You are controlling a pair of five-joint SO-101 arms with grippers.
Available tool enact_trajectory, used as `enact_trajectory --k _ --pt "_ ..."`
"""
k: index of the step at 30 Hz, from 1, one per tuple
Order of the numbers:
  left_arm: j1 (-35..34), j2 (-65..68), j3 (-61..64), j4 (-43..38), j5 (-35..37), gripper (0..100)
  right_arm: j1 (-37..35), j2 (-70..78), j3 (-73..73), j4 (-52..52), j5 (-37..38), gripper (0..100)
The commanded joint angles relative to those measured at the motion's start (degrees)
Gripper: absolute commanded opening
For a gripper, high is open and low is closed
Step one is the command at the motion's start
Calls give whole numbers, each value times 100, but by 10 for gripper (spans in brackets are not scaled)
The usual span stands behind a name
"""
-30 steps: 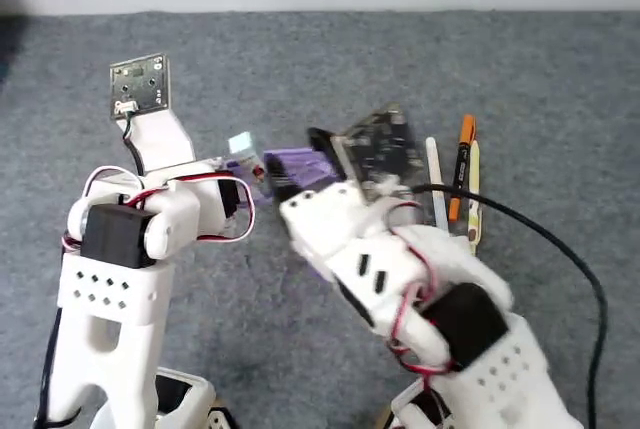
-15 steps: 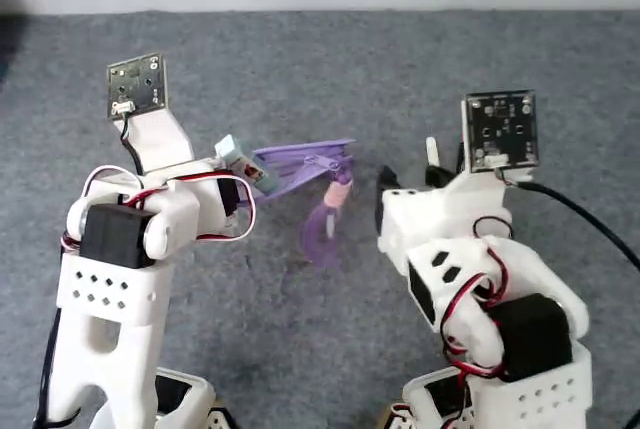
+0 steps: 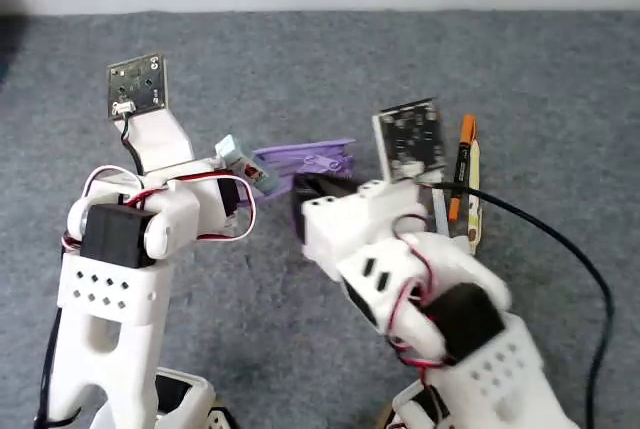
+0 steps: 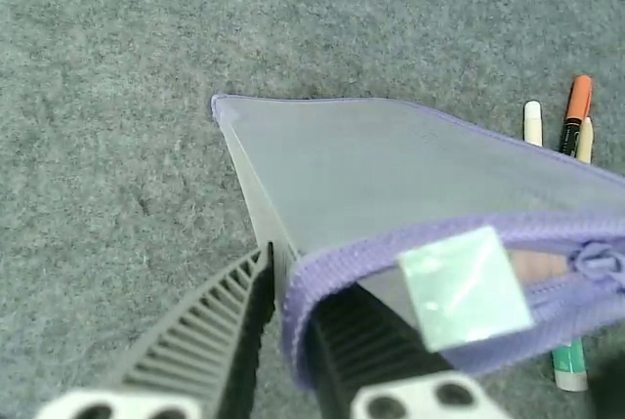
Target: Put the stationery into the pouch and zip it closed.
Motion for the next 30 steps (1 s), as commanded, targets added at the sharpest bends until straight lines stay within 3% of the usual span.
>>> enact_trajectory --k 1,10,24,27,30 --pt "26 -44 -338 9 53 11 -286 145 281 -664 79 9" --pt "26 -44 -338 9 62 11 -224 1385 343 -1622 308 9" --pt "26 -44 -365 9 88 11 -207 -664 -1099 1842 738 9" --pt "26 -44 -479 35 229 11 233 -892 -1196 2334 738 9" --pt "26 0 -637 193 246 11 1112 -884 -1187 2765 738 9"
